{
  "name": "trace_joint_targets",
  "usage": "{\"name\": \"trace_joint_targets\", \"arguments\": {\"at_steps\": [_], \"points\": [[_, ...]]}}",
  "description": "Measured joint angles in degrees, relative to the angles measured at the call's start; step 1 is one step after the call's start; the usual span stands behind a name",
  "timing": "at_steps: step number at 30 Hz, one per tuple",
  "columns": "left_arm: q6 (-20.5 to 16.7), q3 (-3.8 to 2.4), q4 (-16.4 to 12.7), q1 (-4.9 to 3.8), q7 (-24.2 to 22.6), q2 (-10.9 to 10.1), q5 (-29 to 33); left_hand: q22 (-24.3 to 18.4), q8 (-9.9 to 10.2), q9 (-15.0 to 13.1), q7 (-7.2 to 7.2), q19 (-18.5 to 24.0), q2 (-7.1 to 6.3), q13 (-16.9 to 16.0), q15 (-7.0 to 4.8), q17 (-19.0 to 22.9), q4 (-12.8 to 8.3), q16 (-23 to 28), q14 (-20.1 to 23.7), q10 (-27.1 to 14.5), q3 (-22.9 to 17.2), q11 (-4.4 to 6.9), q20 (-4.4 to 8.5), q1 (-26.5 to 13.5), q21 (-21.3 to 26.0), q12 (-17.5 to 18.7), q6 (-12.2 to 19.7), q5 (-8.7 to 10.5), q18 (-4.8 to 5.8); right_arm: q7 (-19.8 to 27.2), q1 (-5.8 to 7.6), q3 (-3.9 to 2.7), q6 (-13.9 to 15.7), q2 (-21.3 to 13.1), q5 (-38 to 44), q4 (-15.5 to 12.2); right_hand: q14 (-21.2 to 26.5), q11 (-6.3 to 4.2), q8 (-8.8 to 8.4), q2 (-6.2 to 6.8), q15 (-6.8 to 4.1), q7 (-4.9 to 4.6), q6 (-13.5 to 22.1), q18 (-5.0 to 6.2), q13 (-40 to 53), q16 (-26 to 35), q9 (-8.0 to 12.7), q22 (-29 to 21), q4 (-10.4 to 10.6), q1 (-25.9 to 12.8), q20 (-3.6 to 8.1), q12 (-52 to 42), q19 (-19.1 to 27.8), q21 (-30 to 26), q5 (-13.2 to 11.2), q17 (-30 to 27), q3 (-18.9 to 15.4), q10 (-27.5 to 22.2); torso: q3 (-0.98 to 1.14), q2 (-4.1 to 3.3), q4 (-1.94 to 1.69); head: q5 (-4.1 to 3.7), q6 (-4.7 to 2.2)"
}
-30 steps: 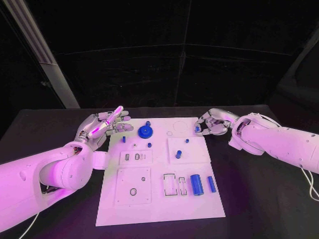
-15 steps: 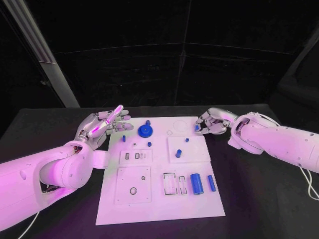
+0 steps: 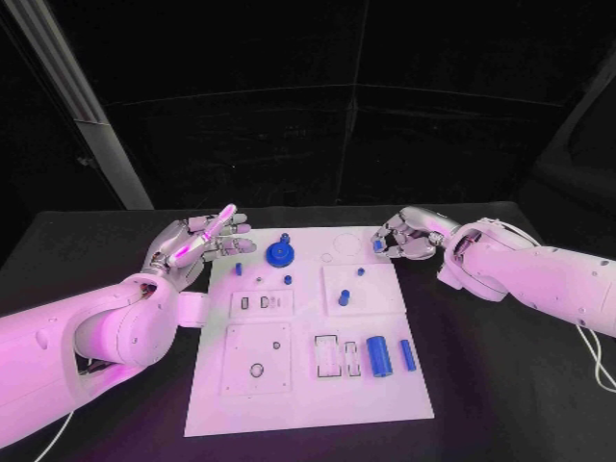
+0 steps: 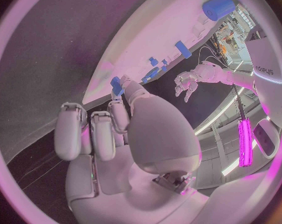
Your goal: Assemble the parts on the task board
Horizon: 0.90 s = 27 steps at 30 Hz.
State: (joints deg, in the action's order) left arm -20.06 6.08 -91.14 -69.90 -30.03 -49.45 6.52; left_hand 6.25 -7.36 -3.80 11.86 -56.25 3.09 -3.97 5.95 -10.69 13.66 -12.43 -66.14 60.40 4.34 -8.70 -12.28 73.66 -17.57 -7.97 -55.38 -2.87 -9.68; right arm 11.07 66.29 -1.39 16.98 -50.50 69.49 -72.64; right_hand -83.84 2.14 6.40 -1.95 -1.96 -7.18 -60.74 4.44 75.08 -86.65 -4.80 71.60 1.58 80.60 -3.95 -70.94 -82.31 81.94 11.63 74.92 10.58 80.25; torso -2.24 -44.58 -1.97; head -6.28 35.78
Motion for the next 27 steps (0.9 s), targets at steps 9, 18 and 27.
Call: {"name": "trace_joint_targets", "arguments": {"at_steps": [9,18,27], "points": [[0.0,0.00,-0.1,0.00,0.0,-0.2,0.0,0.0,0.0,0.0,0.00,0.0,0.00,0.0,0.00,0.0,0.0,0.0,0.0,0.0,0.0,0.00,0.00,0.0,0.0,0.0,0.0,0.00,0.00,-6.3,0.17,-0.05,4.8,-0.2,0.0,-10.2,-0.2,-0.01,-0.32,-0.48,-0.20,0.00,0.0,0.00,-0.2,0.0,0.0,0.0,-0.3,-1.2,0.00,0.0,0.0,0.0,0.1,0.0,0.3,0.0,-0.28,0.33,0.13,0.28,-0.13],[0.0,0.00,0.4,-0.13,0.0,-0.1,0.0,0.0,0.0,0.0,0.00,0.0,0.00,0.0,0.00,0.0,0.0,0.0,0.0,0.0,0.0,0.00,0.00,0.0,0.0,0.0,0.0,0.00,0.00,-14.6,0.24,-0.06,6.6,6.5,1.6,-13.7,-0.2,-0.21,-0.61,0.04,-0.21,0.00,0.0,0.00,-0.4,0.0,0.1,0.0,-0.1,-2.6,-0.01,0.1,0.0,0.0,0.6,0.0,1.0,0.2,-0.43,0.55,0.04,2.00,-0.01],[0.0,0.00,1.3,-0.52,0.0,0.0,0.0,0.0,0.0,0.0,0.00,0.0,0.00,0.0,0.00,0.0,0.0,0.0,0.0,0.0,0.0,0.00,0.00,0.0,0.0,0.0,0.0,0.00,0.00,-19.5,0.22,0.00,5.7,12.0,4.3,-14.0,-0.2,-0.30,-0.58,0.04,-0.20,0.00,0.0,0.00,-0.6,0.0,0.2,-0.3,0.0,-2.6,-0.01,0.2,0.0,0.0,0.8,0.0,1.4,0.3,-0.47,0.65,-0.26,4.67,0.57]]}}
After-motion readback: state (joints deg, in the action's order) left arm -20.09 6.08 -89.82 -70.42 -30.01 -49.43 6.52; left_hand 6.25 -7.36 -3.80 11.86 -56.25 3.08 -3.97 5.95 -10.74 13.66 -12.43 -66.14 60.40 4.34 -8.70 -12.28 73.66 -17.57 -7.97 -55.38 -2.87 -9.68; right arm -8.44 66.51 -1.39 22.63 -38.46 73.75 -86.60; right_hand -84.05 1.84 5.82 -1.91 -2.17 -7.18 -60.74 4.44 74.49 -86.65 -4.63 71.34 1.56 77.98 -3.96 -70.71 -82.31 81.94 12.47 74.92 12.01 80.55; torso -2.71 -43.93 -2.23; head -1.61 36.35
